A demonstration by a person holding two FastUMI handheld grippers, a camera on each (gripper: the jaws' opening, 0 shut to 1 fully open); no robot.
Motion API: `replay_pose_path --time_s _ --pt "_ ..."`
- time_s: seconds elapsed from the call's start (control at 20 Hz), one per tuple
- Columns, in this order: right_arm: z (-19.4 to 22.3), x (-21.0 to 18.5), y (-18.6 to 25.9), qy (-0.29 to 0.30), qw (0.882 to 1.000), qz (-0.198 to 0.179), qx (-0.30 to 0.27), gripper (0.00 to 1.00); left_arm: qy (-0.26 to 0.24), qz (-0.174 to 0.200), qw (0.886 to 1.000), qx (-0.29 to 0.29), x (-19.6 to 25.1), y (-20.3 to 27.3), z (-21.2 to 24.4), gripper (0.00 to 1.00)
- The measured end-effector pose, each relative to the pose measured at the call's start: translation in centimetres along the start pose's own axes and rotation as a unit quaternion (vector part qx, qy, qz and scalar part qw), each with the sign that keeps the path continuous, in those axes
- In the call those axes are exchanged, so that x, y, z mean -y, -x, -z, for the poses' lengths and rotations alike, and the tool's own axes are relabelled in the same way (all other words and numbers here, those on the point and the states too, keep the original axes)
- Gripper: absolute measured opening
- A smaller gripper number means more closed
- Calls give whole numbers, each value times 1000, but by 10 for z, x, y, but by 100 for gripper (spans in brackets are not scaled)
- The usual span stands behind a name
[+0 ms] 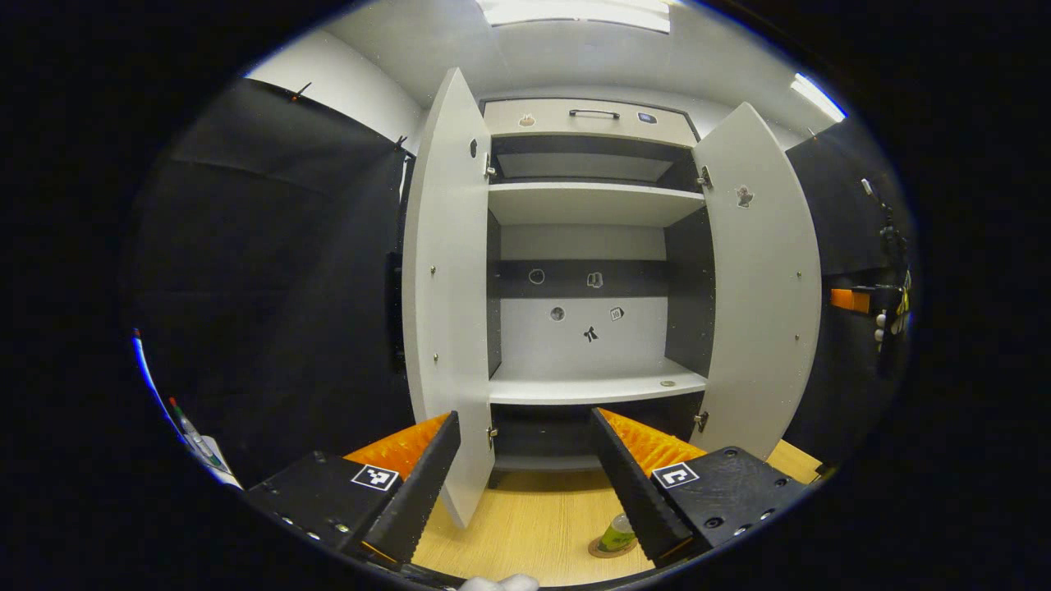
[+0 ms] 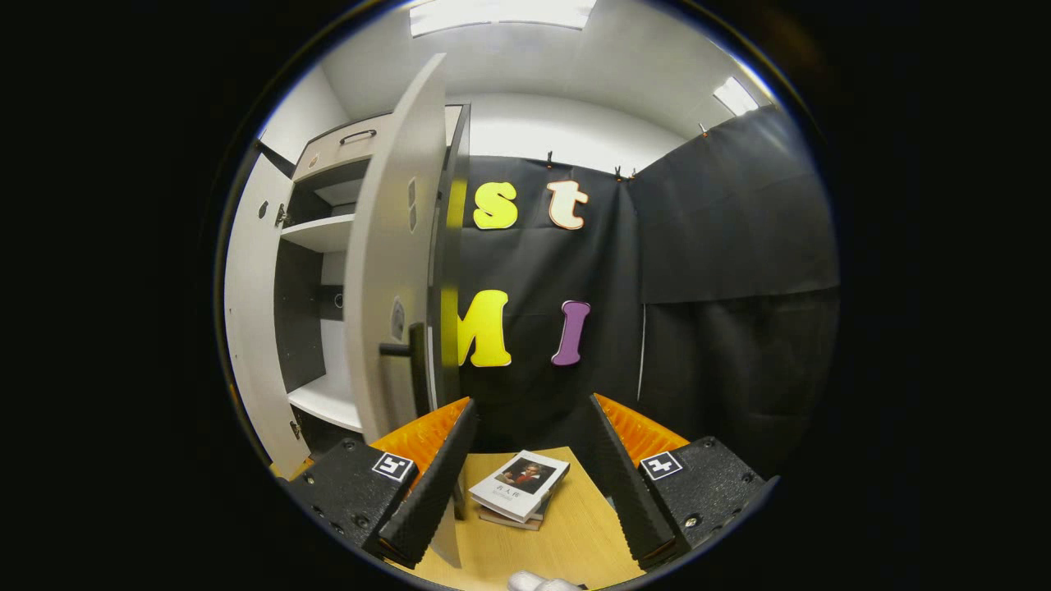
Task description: Grasp the bottle in the cabinet with the left hand and place it on the coaster, then close the right door with the right hand and the left door with the left hand.
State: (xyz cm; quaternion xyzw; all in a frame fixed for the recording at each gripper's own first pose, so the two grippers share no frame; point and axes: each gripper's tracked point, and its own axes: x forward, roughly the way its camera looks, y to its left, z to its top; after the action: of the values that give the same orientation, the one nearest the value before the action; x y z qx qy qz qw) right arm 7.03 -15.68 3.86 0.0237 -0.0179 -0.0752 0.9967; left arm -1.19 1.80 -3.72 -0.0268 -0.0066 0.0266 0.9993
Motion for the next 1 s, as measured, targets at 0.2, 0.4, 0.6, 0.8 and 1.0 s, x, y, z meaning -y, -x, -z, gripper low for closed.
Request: replay_pose_path --time_s 0.2,0.4,0.6,0.8,1.0 --pt "4 -24 -30 -3 998 -55 -12 83 0 -21 1000 -2 5 0 -4 96" --pt "3 -31 -32 4 997 -71 -25 81 2 -34 999 -3 8 9 0 96" --pt "2 -53 -28 -2 993 -107 -47 81 19 -36 999 -3 8 5 1 96" --pt "7 -94 -16 4 989 -138 -50 81 13 -34 999 -5 4 5 0 96" --pt "7 -128 -20 7 986 -161 -51 79 7 -34 999 -6 -6 12 2 96"
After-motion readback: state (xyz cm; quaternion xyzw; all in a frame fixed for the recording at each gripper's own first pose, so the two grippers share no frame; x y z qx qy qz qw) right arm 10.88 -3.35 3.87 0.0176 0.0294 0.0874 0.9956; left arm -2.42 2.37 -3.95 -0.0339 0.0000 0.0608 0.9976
